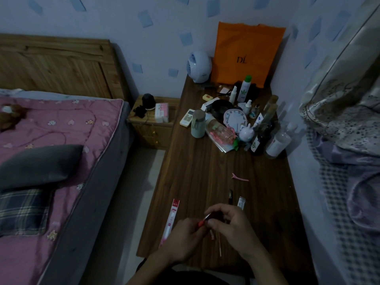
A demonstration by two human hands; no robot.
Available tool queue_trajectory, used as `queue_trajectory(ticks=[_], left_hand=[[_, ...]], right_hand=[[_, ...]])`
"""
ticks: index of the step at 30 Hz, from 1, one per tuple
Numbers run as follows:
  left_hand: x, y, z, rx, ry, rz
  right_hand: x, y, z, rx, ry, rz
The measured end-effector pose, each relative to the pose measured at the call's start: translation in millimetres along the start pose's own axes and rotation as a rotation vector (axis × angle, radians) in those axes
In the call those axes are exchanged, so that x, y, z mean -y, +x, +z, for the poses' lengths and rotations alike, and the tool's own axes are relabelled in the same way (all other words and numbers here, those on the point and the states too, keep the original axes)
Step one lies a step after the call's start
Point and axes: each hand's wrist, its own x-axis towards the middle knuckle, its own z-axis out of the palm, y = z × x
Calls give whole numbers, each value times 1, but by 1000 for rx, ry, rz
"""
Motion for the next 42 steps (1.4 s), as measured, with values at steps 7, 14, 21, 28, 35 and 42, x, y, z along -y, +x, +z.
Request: queue_trajectory(ticks=[7,14,21,28,35,42], left_hand=[[-3,2,3,-35,42,13],[-6,3,2,-23,63,3],[-8,4,3,-21,33,-1],[-9,5,4,-36,54,1],[-8,6,2,-37,-4,-11],[-3,7,3,-44,-10,-14]], right_hand=[[0,3,0,0,46,11],[0,3,2,-18,2,7],[0,1,1,-35,25,39],[-1,2,12,-94,-6,24],[-1,3,9,-88,107,70],[-5,6,13,-94,74,71]])
